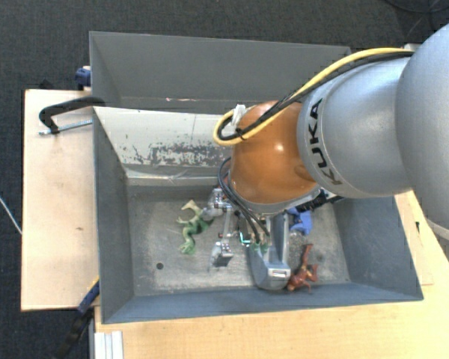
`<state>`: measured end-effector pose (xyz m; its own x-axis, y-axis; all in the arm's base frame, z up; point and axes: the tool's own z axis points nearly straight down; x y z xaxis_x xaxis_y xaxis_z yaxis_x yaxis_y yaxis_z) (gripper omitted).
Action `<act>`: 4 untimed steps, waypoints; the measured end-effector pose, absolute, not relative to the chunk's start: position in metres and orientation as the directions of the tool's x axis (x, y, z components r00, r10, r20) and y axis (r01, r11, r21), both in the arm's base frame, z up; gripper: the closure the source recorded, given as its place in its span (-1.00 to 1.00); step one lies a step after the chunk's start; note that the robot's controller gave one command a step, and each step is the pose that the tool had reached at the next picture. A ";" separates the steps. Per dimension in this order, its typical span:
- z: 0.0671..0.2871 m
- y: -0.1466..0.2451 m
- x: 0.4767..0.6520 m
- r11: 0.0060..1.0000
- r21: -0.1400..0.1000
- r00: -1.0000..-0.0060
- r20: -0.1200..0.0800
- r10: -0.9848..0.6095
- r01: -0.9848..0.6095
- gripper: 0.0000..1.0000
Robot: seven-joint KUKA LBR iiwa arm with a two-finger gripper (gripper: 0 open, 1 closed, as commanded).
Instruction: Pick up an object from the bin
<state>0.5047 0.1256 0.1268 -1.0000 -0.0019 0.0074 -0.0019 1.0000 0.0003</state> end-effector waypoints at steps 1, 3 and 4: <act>0.131 0.125 0.507 1.000 0.002 -1.000 0.000 0.000 0.000 -1.00; 0.084 0.137 0.572 1.000 0.000 -1.000 -0.006 -0.024 -0.024 1.00; 0.084 0.137 0.572 1.000 0.001 -1.000 -0.006 -0.024 -0.024 1.00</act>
Offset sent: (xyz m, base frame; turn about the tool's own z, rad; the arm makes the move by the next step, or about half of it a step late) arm 0.0591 -0.0383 -0.0360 0.0051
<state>0.5720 0.1369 0.0842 -0.9997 -0.0242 -0.0056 -0.0242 0.9997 0.0006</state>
